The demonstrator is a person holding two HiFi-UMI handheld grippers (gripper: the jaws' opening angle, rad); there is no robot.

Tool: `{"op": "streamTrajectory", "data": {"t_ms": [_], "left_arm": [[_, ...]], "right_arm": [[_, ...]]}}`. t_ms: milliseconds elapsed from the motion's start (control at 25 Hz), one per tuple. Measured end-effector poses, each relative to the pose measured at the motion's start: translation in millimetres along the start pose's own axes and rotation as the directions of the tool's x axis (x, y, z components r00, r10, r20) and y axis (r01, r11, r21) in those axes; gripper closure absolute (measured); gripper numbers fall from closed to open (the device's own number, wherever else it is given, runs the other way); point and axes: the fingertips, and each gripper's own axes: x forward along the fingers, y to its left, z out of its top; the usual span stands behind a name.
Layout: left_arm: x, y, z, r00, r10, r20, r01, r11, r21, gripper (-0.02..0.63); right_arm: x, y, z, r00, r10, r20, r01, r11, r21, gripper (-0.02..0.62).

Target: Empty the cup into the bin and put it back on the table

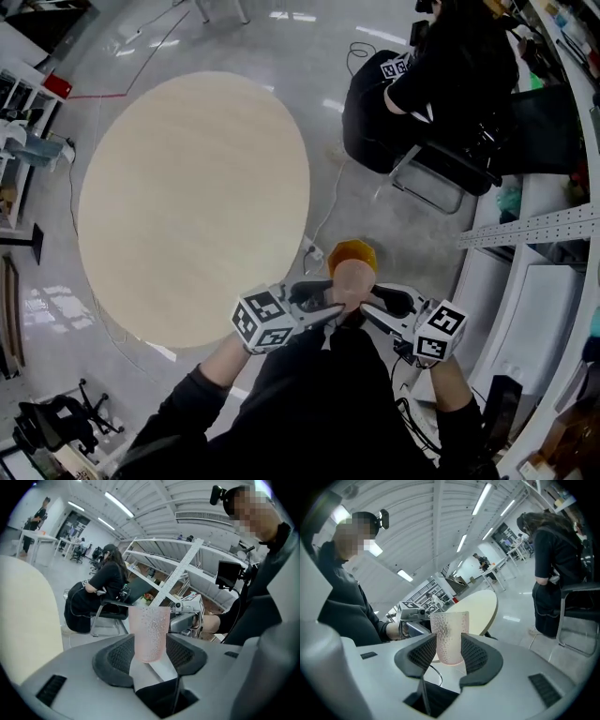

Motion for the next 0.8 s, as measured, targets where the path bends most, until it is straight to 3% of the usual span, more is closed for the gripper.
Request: {"op": "streamTrajectory", "data": {"t_ms": [200,440,600,800], "left_arm": [[-29.6,-7.7,9.0,0.994,0.094,0.057,-0.098,0.994,0.056,0.39],[-59.2,-27.4,14.9,0.966,0.22,0.133,-0.233,0.969,0.086,0.39],[-61.4,-39.4,2.9,0.929,0.332,0.16,-0.351,0.93,0.11,0.39],[-71.6,-47.5,-18.0,0.862,0.474,0.181,-0.5,0.855,0.139,0.39]], "right_arm": [[15.9,26.0,19.3,0.997,0.052,-0.053,-0.059,0.988,-0.141,0.425],[22.8,59.8,35.3,0.986,0.125,-0.105,-0.151,0.945,-0.289,0.425],[21.0,70.0,23.9,0.97,0.178,-0.167,-0.227,0.909,-0.349,0.425],[29.8,85.0,7.1,0.944,0.216,-0.248,-0.309,0.839,-0.448,0.425]]}}
